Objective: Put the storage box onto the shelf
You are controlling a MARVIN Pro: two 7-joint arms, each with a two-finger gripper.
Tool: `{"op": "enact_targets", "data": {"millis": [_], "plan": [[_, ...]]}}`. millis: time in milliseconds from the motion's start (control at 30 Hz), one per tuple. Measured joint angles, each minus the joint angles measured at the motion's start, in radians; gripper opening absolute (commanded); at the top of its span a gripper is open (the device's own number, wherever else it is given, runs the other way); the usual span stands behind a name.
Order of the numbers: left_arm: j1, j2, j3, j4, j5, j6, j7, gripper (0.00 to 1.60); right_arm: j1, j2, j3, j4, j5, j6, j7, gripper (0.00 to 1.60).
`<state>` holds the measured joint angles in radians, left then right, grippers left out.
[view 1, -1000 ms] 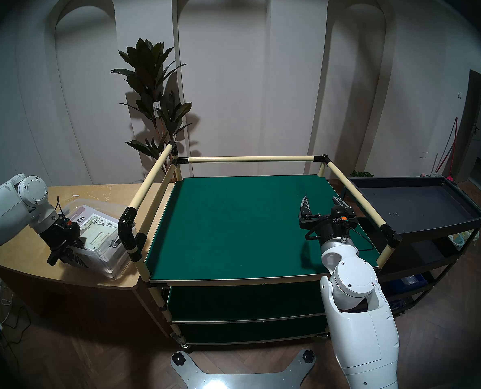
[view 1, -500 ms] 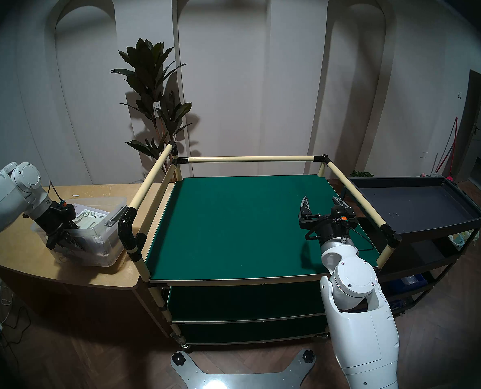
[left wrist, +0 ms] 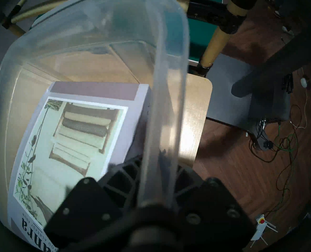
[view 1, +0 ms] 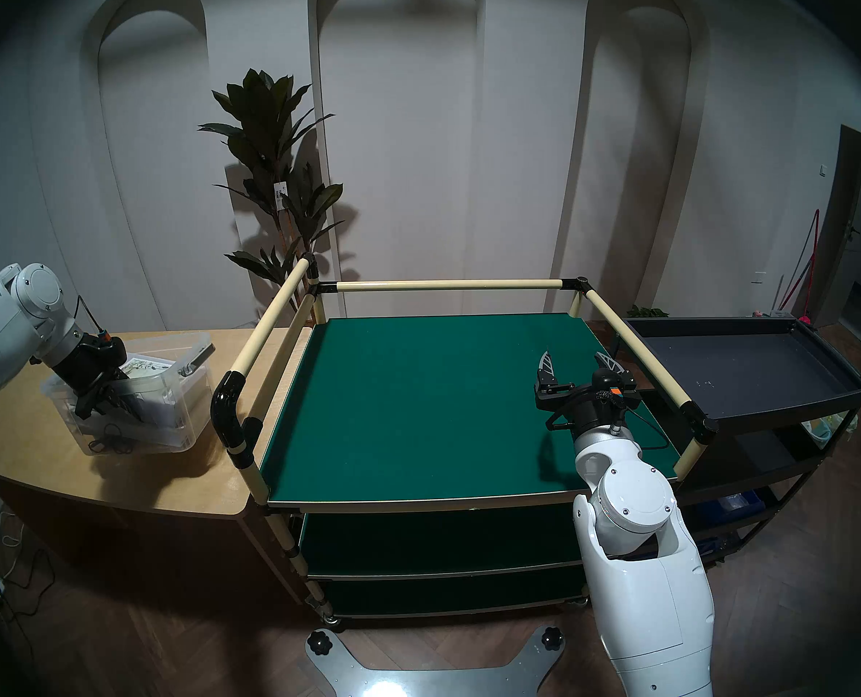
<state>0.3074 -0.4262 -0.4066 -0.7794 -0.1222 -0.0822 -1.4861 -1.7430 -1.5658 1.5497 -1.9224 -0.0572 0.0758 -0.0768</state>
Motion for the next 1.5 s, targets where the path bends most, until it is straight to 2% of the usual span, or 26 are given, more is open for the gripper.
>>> {"op": "enact_targets", "data": {"millis": [467,833,1200,1500], "plan": [[-0.066,0.028,-0.118,-0.098,0.067,0.022,-0.001,0.0,0.0,0.0,0.0,0.001,0.0,0.0,0.0,1.6],[-0.122,0.038,-0.21,-0.193,0.116,0.071,-0.002,0.0,0.001,0.0,0.0,0.002,0.0,0.0,0.0,1.6],[-0.176,0.005,-0.257,-0.25,0.139,0.146,-0.001,0.0,0.001,0.0,0.0,0.003,0.0,0.0,0.0,1.6],[-0.22,-0.046,-0.255,-0.264,0.147,0.209,-0.001,0.0,0.001,0.0,0.0,0.003,0.0,0.0,0.0,1.6]]}}
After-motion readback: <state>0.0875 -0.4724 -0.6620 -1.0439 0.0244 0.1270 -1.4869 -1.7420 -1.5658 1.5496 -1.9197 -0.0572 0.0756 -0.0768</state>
